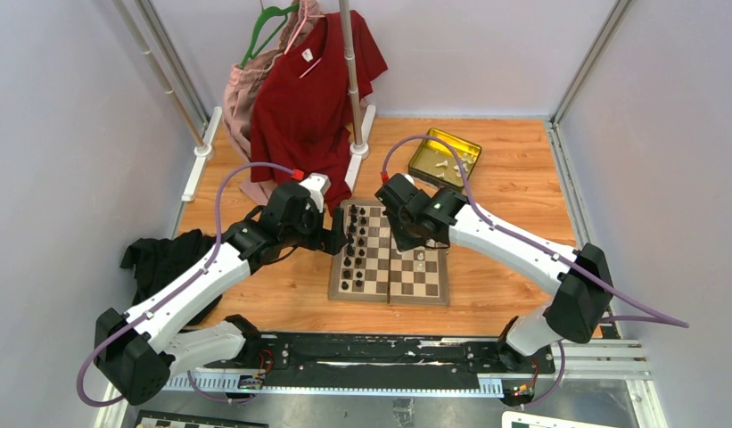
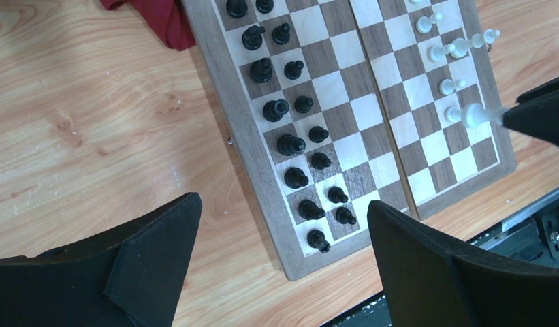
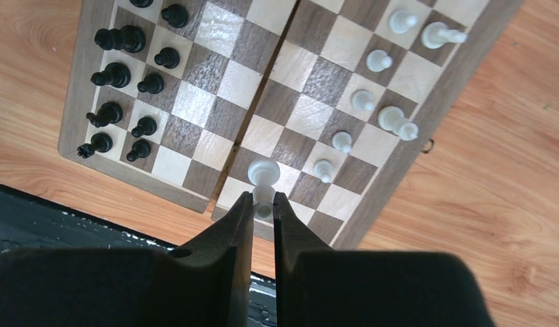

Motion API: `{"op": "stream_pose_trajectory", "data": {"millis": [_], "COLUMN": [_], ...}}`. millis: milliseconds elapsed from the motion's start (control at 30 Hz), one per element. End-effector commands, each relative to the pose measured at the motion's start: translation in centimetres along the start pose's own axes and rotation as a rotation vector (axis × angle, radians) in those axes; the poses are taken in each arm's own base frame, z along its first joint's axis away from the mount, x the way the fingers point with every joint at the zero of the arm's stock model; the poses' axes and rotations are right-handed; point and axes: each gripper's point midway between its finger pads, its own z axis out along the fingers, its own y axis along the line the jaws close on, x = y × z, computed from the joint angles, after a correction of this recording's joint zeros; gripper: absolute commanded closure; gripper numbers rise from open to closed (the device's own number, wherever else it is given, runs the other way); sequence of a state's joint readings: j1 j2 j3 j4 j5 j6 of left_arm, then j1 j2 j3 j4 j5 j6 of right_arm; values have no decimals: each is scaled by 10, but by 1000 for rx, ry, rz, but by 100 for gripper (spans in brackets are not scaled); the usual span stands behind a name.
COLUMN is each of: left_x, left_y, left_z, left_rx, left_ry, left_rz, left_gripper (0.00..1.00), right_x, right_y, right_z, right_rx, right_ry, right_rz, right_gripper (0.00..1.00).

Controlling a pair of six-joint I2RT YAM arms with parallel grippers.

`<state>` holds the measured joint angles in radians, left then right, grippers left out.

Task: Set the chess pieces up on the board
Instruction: Pick up the chess piece from the chessboard.

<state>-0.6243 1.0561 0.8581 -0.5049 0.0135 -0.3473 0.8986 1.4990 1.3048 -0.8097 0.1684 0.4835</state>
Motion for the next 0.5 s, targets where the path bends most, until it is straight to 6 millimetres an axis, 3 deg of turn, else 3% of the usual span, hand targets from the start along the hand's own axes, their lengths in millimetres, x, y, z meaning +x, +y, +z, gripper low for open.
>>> {"op": "stream_pose_trajectory", "data": {"millis": [0, 233, 467], "left_x": [-13, -13, -14], "left_y": [-2, -2, 2], "left_z": [-7, -9, -7], "left_rx": [-2, -3, -24], "left_ry": [-33, -29, -30], "left_rz": [19, 20, 13], "left_gripper": [2, 2, 2], "right_x": [-4, 2, 22], "right_y": [-19, -49, -72], "right_z": [-23, -30, -26], "right_rx": [93, 169, 223], "right_ry": [-40, -50, -11], "right_rz": [11, 67, 109], "right_gripper": [100, 100, 100]}}
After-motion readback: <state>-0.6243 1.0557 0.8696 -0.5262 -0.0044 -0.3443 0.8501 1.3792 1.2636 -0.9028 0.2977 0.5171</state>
